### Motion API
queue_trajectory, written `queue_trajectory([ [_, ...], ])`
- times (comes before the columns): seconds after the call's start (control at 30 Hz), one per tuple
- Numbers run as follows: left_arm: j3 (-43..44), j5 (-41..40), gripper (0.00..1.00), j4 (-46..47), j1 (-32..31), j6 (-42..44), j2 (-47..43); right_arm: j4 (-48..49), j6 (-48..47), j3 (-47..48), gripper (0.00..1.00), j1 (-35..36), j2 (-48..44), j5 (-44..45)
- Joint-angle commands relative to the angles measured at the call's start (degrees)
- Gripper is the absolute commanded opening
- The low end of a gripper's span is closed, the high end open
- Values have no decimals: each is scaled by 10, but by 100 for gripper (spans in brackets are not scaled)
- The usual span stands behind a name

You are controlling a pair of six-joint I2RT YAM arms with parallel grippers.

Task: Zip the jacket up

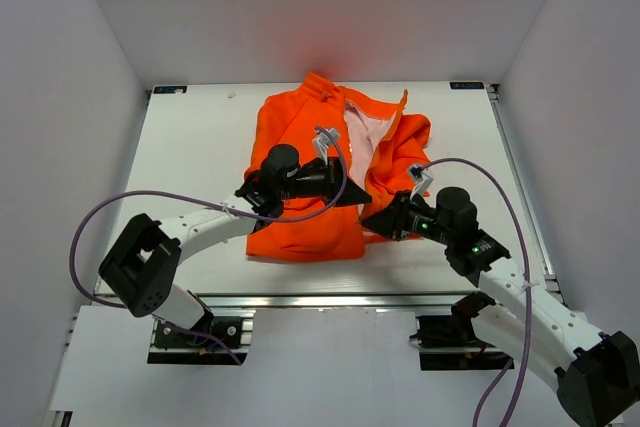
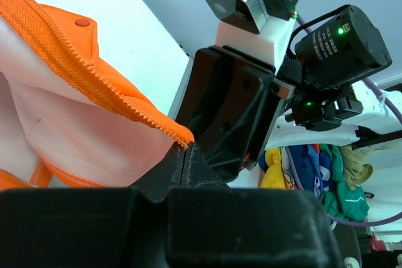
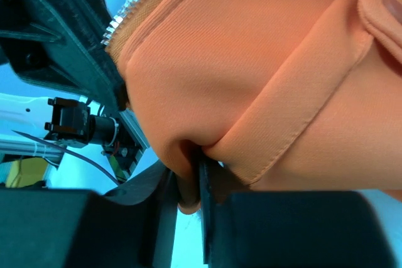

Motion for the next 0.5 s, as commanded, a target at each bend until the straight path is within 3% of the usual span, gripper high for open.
queue_trajectory([
  [0.0, -3, 5, 0, 23, -4, -7, -31, 23, -8, 3, 20, 0, 9, -8],
  [0.07, -3, 6, 0, 24, -4, -8, -31, 16, -11, 3, 15, 1, 12, -7],
  [0.13, -1, 5, 0, 25, -4, -9, -31, 15, -12, 4, 0, 1, 14, -5],
  [0.3, 12, 5, 3, -18, -4, 14, -30, 16, -20, 3, 0, 1, -8, 6],
  [0.37, 29, -2, 26, -93, -4, 52, -32, -23, -26, 10, 0, 1, -23, 50],
  [0.4, 33, -20, 60, -119, -4, 65, -38, -46, -32, 16, 0, 1, -33, 71],
  [0.47, 43, -57, 89, -223, -4, 107, -50, -158, -50, 51, 0, 0, -39, 162],
])
